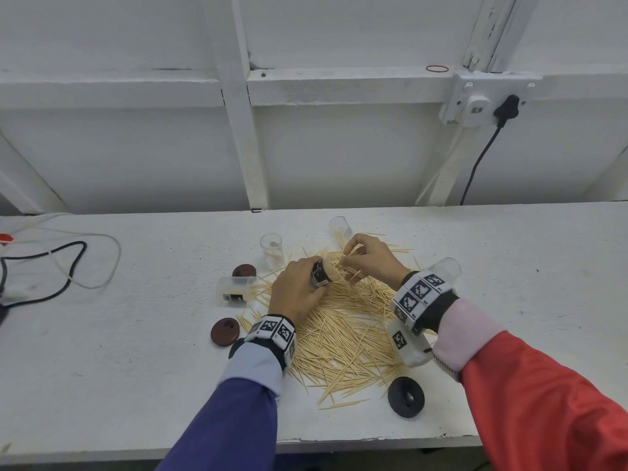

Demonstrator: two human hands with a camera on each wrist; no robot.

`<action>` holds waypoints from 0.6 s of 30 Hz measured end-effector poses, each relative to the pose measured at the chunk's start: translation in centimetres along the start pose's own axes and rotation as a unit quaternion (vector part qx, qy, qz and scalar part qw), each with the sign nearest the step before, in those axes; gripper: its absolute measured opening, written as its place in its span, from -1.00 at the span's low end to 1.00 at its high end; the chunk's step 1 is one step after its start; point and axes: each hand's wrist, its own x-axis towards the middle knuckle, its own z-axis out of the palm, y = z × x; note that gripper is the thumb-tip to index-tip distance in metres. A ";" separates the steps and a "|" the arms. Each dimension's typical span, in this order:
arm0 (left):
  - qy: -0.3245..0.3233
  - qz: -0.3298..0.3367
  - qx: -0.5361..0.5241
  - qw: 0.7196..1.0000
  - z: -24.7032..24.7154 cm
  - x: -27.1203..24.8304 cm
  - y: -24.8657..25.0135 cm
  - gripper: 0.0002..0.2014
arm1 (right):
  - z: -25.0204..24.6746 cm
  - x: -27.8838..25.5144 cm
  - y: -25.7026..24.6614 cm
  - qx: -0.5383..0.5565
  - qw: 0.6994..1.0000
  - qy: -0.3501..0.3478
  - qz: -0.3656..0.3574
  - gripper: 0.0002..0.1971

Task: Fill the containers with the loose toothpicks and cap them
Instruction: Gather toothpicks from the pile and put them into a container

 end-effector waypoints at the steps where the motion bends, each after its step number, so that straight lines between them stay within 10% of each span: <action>1: 0.001 -0.001 -0.002 1.000 0.0 0.0 0.0 -0.46 | 0.0 0.1 0.1 0.005 1.000 0.007 0.002 -0.82; 18: -0.001 -0.006 -0.004 1.000 -0.1 -0.1 0.1 -0.48 | 0.1 -0.1 0.3 0.017 0.999 0.010 -0.033 -0.89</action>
